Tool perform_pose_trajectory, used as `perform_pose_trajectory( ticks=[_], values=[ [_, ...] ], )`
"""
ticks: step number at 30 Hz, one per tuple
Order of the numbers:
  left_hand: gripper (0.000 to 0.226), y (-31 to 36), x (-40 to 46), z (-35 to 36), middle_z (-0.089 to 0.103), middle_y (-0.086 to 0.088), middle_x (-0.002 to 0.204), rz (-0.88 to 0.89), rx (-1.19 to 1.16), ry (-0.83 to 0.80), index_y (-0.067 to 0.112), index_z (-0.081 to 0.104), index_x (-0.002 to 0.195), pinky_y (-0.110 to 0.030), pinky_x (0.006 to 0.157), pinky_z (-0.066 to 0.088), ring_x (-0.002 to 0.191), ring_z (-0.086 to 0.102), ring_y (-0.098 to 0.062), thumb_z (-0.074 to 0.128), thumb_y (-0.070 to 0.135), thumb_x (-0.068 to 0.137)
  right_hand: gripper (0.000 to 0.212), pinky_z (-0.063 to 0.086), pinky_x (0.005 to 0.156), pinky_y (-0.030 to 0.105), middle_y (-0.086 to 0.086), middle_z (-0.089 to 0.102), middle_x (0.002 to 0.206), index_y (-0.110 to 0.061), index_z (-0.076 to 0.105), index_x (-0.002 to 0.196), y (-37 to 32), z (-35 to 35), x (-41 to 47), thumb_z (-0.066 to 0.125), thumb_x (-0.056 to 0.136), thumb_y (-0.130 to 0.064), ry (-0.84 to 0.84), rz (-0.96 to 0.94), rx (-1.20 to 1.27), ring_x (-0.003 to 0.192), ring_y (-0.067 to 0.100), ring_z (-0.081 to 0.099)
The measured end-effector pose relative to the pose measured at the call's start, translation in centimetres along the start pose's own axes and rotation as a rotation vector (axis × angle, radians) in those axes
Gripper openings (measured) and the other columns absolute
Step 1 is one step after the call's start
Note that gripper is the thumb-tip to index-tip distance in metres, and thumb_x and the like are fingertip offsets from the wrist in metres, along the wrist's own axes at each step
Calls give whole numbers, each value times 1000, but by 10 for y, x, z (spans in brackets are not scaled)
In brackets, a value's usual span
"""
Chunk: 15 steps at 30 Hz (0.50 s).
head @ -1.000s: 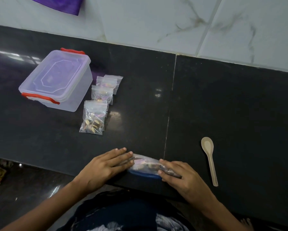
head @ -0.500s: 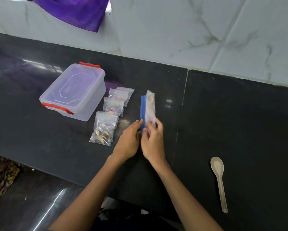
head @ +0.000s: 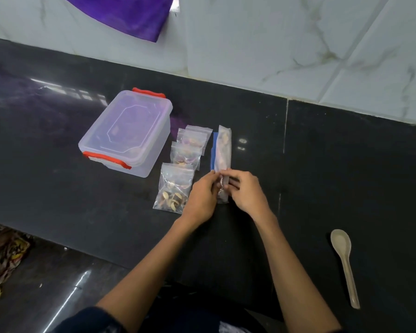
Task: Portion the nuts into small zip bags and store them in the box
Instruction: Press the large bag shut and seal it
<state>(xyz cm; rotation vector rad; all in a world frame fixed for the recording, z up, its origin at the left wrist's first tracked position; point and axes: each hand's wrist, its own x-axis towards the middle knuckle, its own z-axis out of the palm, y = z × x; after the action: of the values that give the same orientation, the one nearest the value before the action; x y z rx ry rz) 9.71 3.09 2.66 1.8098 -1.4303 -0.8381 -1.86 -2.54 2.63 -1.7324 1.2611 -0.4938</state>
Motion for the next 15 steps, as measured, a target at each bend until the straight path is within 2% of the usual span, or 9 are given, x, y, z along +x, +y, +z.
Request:
perform_pose_trajectory(
  ticks=[3,6,7,10,15],
  values=[
    [38,-2,1,-1,46,-13,144,-27,13,-30,6,49,136,-22,110,29,135,41,-22,41,5,99,38,43,75,2,-2,65,118,-20,68,113,0,7,-1,68,82,1,99,-18,15,100,7,63],
    [40,-5,2,-1,44,-13,145,-56,16,-41,9,49,137,-41,113,34,136,41,-24,41,4,98,36,51,82,15,-6,66,113,-22,67,112,0,15,-4,69,82,-2,134,-1,98,98,6,62],
    [41,-6,2,-1,43,-12,146,-65,16,-46,10,48,138,-42,113,34,136,41,-24,41,6,98,36,52,83,19,-7,65,113,-21,66,113,-1,17,-6,69,82,-3,141,14,121,99,6,62],
    [45,-2,-1,-3,33,-12,153,-79,104,-50,9,40,143,-35,117,26,142,30,-24,43,6,98,35,51,82,18,-12,63,110,-21,65,114,-2,21,-10,69,83,-5,150,42,197,100,3,61],
    [48,4,-10,-2,25,-12,156,-79,141,30,6,35,145,-31,114,24,144,25,-23,42,4,98,34,54,84,23,-13,64,108,-20,65,112,-1,21,-15,69,83,-2,152,33,257,100,6,63]
  ],
)
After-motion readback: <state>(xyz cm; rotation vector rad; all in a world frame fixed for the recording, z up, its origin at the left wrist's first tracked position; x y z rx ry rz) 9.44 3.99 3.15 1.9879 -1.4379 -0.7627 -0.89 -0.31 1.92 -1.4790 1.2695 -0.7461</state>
